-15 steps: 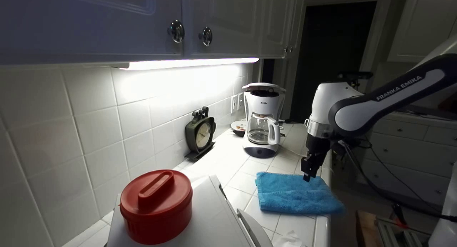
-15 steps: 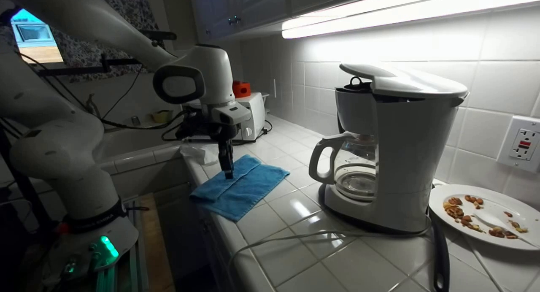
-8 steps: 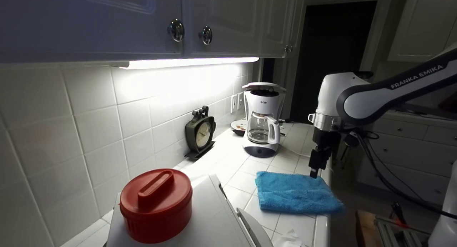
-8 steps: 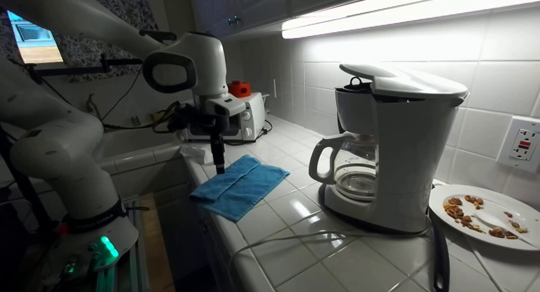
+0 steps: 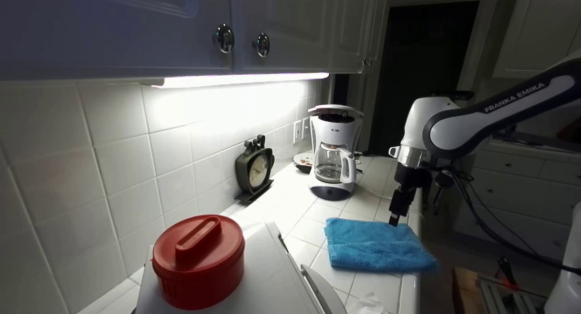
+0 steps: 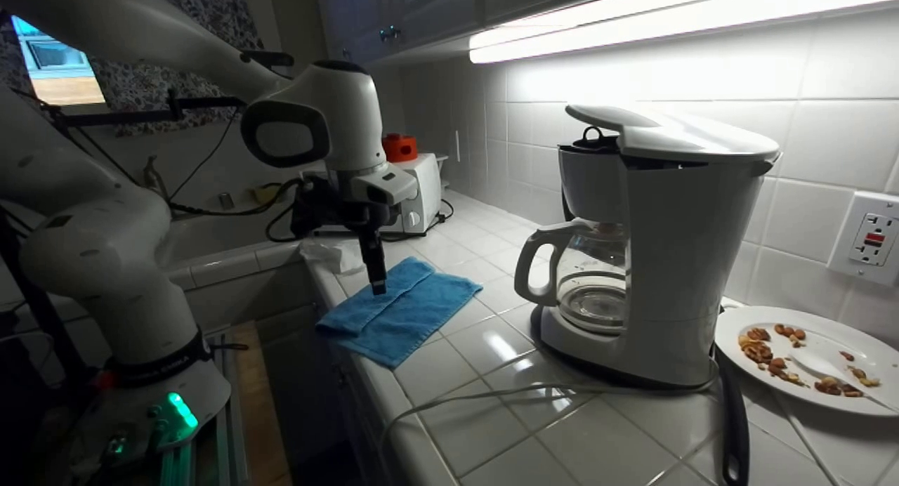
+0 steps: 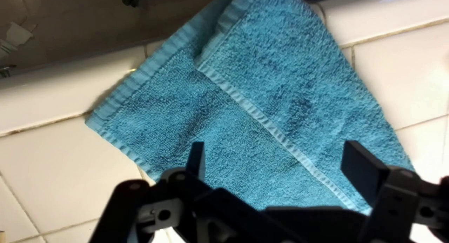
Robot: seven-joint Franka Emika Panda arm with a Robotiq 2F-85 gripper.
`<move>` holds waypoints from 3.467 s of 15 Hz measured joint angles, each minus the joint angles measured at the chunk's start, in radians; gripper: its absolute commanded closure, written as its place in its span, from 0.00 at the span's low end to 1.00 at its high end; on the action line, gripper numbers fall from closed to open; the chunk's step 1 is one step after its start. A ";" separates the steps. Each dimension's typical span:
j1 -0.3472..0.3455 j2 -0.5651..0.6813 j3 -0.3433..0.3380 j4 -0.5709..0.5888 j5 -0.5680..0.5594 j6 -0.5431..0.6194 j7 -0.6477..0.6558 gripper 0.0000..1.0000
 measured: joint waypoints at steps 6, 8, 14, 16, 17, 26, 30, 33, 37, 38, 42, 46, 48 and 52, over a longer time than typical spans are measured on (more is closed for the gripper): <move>0.120 0.106 -0.141 -0.001 0.282 0.136 -0.269 0.00; 0.151 0.145 -0.159 -0.003 0.346 0.134 -0.343 0.00; 0.177 0.237 -0.153 -0.004 0.492 0.140 -0.522 0.00; 0.176 0.256 -0.148 -0.004 0.547 0.146 -0.583 0.00; 0.174 0.262 -0.143 -0.004 0.570 0.148 -0.606 0.00; 0.142 0.281 -0.094 -0.004 0.645 0.157 -0.677 0.50; 0.126 0.283 -0.088 -0.004 0.649 0.157 -0.679 0.77; 0.114 0.283 -0.086 -0.004 0.649 0.159 -0.680 0.96; 0.105 0.283 -0.084 -0.003 0.649 0.162 -0.680 0.95; 0.103 0.283 -0.084 -0.002 0.649 0.163 -0.680 0.94; 0.092 0.283 -0.083 0.000 0.649 0.171 -0.680 0.68; 0.086 0.281 -0.082 0.004 0.649 0.173 -0.680 0.94; 0.083 0.281 -0.081 0.004 0.649 0.175 -0.680 0.98; 0.080 0.281 -0.079 0.004 0.649 0.176 -0.680 0.66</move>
